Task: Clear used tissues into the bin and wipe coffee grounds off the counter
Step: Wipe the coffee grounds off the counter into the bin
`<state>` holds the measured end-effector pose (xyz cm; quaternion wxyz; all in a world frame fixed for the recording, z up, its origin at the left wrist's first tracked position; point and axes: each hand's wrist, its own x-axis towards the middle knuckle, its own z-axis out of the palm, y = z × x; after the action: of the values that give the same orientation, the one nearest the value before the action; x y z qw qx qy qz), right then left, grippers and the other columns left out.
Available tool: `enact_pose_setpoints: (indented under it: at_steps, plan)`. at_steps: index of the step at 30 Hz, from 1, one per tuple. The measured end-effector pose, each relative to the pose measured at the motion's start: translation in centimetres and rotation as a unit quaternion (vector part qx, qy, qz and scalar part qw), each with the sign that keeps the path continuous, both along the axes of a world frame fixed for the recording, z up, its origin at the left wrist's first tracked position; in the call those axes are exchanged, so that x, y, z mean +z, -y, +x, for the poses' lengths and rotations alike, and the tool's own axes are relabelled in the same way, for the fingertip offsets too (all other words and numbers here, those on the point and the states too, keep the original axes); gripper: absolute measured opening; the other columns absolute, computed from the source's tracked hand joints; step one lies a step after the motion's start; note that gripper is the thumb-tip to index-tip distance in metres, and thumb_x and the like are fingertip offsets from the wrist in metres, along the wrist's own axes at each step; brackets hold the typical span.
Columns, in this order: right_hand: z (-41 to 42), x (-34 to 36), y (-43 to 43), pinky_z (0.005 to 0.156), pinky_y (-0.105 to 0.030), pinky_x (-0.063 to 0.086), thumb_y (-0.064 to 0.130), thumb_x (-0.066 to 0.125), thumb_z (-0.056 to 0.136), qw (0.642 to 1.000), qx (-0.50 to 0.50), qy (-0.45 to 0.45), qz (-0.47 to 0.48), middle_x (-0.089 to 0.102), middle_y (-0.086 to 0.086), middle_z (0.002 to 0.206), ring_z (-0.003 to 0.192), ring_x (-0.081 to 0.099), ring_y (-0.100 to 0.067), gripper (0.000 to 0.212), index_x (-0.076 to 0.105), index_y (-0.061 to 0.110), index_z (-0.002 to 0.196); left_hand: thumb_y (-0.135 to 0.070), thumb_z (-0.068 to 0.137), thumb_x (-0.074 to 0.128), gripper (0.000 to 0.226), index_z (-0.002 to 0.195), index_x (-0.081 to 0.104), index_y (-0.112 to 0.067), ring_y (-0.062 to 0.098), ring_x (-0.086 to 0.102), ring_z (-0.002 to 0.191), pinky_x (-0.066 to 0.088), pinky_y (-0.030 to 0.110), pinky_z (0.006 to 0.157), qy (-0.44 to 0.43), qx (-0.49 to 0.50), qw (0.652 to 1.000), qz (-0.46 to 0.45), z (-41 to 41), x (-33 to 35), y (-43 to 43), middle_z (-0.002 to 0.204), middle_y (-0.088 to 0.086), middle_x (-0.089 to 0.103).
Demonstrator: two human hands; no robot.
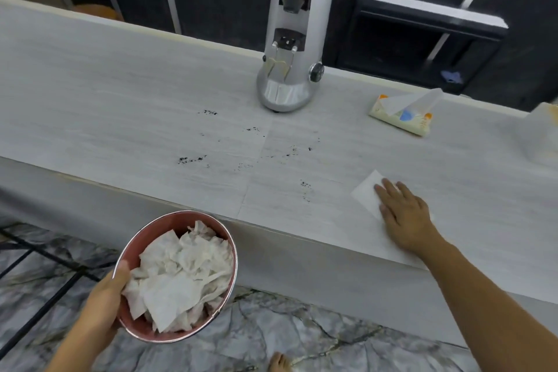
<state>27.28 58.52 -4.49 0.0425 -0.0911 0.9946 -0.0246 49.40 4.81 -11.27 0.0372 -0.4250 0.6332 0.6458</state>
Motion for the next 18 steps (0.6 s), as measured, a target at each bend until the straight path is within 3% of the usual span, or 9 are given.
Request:
enact_pose_setpoints:
  at_steps: [2,4,6,8,12,15,18]
  plan:
    - [0.0,-0.5,0.6,0.116,-0.05,0.024,0.049,0.012,0.096,0.999,-0.038,0.004,-0.028,0.022,-0.004,0.164,0.15,0.018,-0.029,0.065,0.03,0.022,0.152,-0.044,0.104,0.039,0.052,0.095,0.068,-0.003,0.038,0.065,0.09,0.051,0.043,0.075,-0.003,-0.001,1.0,0.007,-0.2,0.5,-0.1,0.107,0.025,0.07]
    - [-0.1,-0.2,1.8,0.115,-0.055,0.024,0.047,0.018,0.097,0.99,-0.133,-0.015,-0.04,0.021,-0.013,0.163,0.148,0.017,-0.036,0.062,0.032,0.017,0.149,-0.045,0.104,0.039,0.051,0.094,0.068,-0.005,0.038,0.065,0.089,0.05,0.042,0.073,0.0,-0.002,1.0,0.011,-0.3,0.8,0.0,0.106,0.024,0.07]
    - [-0.2,0.2,2.6,0.115,-0.056,0.017,0.039,0.029,0.1,0.983,-0.173,-0.053,-0.035,0.011,-0.012,0.165,0.15,0.007,-0.038,0.053,0.029,0.024,0.15,-0.046,0.104,0.039,0.051,0.093,0.068,-0.005,0.037,0.065,0.085,0.049,0.041,0.07,0.003,-0.003,1.0,0.01,-0.4,0.9,0.0,0.103,0.022,0.07]
    - [-0.1,0.2,2.5,0.115,-0.054,0.014,0.036,0.03,0.096,0.989,-0.135,-0.062,-0.017,0.011,-0.008,0.166,0.15,0.003,-0.037,0.055,0.028,0.026,0.151,-0.045,0.104,0.038,0.052,0.095,0.068,-0.004,0.036,0.065,0.084,0.051,0.04,0.07,0.001,-0.005,1.0,0.014,-0.4,1.1,0.1,0.1,0.02,0.071]
    - [-0.2,-0.3,2.0,0.114,-0.056,0.029,0.043,0.013,0.093,0.994,-0.096,-0.013,-0.054,0.025,-0.014,0.162,0.147,0.021,-0.04,0.069,0.031,0.009,0.15,-0.043,0.105,0.038,0.051,0.106,0.067,-0.001,0.038,0.066,0.093,0.053,0.044,0.077,-0.008,-0.01,1.0,0.015,-0.7,1.5,0.1,0.103,0.021,0.072]
    - [0.1,0.1,3.1,0.116,-0.055,0.023,0.041,0.018,0.098,0.986,-0.148,-0.041,-0.062,0.017,-0.012,0.164,0.15,0.01,-0.039,0.062,0.026,0.011,0.152,-0.043,0.104,0.039,0.051,0.11,0.067,-0.001,0.042,0.066,0.103,0.05,0.055,0.09,-0.003,-0.01,1.0,0.007,-0.7,1.5,0.2,0.111,0.024,0.071]
    - [1.1,-0.6,2.9,0.117,-0.053,0.019,0.045,0.014,0.096,0.992,-0.116,-0.044,-0.033,0.018,-0.011,0.164,0.15,0.01,-0.037,0.066,0.027,0.012,0.152,-0.045,0.104,0.039,0.052,0.113,0.067,-0.002,0.043,0.065,0.106,0.049,0.058,0.094,0.006,-0.01,1.0,0.008,-0.7,2.0,0.2,0.112,0.024,0.071]
